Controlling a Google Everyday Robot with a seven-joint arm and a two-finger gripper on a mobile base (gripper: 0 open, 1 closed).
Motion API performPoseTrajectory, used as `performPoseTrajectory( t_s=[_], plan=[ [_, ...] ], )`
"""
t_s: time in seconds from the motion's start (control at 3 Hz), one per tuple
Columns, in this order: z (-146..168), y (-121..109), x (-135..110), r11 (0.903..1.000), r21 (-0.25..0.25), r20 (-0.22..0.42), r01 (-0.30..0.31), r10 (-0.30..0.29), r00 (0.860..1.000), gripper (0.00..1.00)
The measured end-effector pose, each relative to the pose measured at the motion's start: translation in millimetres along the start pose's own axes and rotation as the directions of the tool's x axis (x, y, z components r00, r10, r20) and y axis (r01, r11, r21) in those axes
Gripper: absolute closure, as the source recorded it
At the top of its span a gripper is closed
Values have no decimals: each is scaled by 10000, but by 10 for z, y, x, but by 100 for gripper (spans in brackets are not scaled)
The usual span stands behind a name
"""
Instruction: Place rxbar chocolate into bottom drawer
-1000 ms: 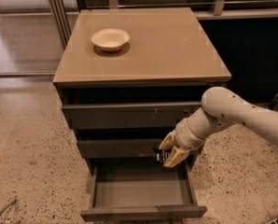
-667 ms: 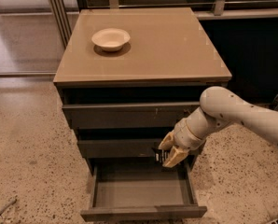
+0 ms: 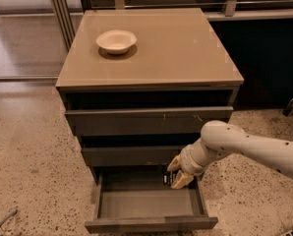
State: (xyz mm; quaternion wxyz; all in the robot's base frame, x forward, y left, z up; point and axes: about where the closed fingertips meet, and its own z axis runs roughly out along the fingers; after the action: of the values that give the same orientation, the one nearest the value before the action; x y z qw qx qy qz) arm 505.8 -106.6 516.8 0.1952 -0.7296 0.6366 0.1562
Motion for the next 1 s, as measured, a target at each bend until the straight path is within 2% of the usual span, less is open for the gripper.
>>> performPoseTrajectory(
  t_s=[0.33,0.67,1.0],
  plan=[
    [593,-191,332,9984,555,-179,-96,106,9998,100],
    [593,-191,332,9984,555,-179,-95,106,9998,100],
    [767,-259,509,9954,954,-529,82,-31,9986,100]
  ],
)
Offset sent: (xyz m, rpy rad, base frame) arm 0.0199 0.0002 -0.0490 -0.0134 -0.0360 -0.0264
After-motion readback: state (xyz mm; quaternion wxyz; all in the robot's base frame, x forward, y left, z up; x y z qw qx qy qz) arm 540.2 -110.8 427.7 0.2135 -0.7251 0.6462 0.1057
